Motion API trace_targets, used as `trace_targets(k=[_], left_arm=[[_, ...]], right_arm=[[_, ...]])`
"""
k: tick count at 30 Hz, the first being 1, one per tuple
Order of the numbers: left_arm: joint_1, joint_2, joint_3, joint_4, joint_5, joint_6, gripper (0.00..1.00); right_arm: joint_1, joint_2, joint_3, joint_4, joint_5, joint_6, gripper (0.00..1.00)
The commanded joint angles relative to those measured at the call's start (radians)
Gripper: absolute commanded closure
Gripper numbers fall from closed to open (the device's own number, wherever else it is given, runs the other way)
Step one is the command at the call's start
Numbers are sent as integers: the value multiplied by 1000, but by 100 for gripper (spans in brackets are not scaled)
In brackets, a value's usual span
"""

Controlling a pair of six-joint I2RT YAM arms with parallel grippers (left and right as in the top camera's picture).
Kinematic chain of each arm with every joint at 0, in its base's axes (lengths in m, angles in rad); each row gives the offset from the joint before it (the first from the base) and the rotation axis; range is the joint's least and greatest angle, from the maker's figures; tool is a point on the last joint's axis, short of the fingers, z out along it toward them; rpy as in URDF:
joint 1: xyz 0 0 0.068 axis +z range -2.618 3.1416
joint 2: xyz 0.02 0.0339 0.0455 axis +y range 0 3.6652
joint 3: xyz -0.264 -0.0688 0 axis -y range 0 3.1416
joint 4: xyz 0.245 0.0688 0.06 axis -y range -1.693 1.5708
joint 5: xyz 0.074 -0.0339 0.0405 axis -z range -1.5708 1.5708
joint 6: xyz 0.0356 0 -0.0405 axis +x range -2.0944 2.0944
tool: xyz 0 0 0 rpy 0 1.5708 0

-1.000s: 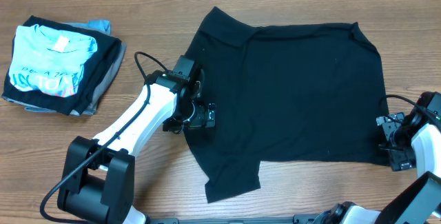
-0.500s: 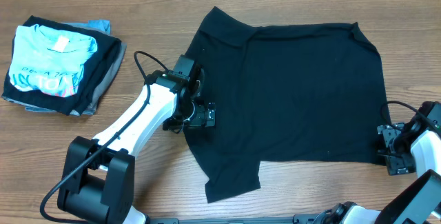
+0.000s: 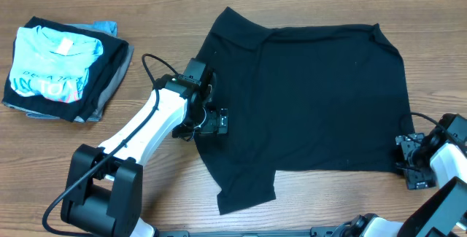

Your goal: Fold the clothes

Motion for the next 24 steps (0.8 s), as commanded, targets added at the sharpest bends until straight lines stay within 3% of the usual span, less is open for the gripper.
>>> trace_targets(k=[1, 3, 8, 10, 20, 24], left_arm=[[5, -23, -9, 2, -14, -14, 0], [5, -23, -9, 4, -14, -14, 0], [5, -23, -9, 6, -14, -15, 0], [5, -23, -9, 7, -14, -15, 0], [5, -23, -9, 32, -17, -23, 0], [5, -23, -9, 27, -16, -23, 0]], right_arm=[[-9, 4, -26, 20, -1, 0, 13], [-8, 4, -30, 23, -1, 0, 16], [-8, 4, -50, 47, -5, 4, 43], [-9, 4, -53, 54, -26, 4, 50], [-8, 4, -53, 42, -35, 0, 51], [-8, 4, -53, 43, -39, -9, 68]])
